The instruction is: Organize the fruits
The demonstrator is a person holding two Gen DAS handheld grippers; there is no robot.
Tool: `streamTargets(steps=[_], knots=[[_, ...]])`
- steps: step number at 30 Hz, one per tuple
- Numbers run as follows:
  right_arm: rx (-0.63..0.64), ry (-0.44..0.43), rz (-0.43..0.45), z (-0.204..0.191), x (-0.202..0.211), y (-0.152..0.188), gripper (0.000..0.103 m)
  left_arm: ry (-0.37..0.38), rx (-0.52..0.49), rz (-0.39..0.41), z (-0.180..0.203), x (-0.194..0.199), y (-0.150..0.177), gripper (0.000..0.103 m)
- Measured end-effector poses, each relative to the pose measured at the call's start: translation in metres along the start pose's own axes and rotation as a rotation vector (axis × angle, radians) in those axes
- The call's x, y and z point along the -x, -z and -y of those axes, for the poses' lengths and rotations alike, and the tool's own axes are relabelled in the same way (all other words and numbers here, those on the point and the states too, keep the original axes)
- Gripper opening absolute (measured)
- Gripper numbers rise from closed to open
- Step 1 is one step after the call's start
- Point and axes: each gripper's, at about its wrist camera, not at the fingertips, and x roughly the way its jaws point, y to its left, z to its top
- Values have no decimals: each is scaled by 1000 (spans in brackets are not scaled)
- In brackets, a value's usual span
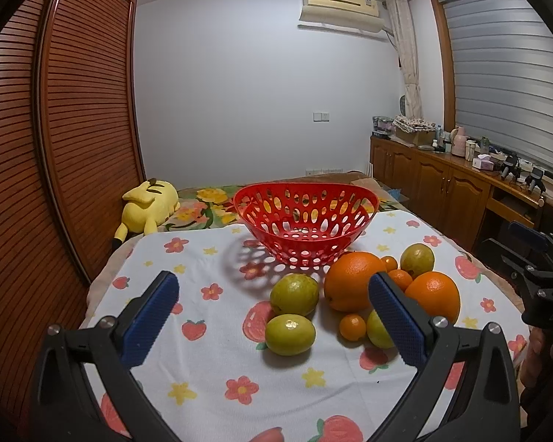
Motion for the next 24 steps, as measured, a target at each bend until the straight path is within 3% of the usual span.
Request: streamTargets(steps=[24], knots=[[-1,-1,4,2,2,0,103,3,-1,15,1,10,-4,103]])
